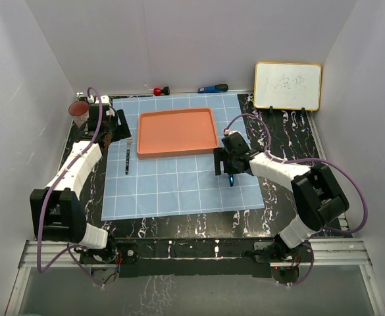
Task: Set the dinner table for one person
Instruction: Move the knife to the napkin.
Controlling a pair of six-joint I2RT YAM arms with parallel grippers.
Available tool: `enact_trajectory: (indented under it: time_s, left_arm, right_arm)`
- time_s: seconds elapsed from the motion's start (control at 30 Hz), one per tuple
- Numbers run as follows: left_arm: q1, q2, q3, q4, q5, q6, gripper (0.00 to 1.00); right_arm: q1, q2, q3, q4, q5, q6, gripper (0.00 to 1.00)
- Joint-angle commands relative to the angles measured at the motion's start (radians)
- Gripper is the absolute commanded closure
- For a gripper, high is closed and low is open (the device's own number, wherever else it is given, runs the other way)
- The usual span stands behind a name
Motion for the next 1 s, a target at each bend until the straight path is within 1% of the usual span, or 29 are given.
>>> enact_trajectory:
  time_s: [0.0, 0.23, 0.5, 0.67, 0.97]
  left_arm:
    - [0.003, -0.003, -0.004, 0.0, 0.018, -0.006, 0.28]
    - [0.003, -0.001, -0.008, -0.006, 0.015, -0.004, 0.29]
    - [0.003, 0.008, -0.01, -0.008, 0.022, -0.009, 0.3]
    - [0.003, 0.016, -0.011, -0.013, 0.018, -0.005, 0.3]
    - [0.002, 0.031, -0.009, -0.016, 0.024, -0.005, 0.31]
  right_arm:
    - [0.001, -0.031, -0.013, 0.048, 0.019, 0.006, 0.24]
    - [0.001, -0.039, -0.032, 0.069, 0.069, 0.006, 0.25]
    - [0.001, -0.008, -0.029, 0.083, 0.093, -0.001, 0.33]
    - [0.001, 0.004, -0.029, 0.095, 0.088, -0.009, 0.42]
    - [0.001, 0.034, -0.05, 0.126, 0.085, -0.015, 0.45]
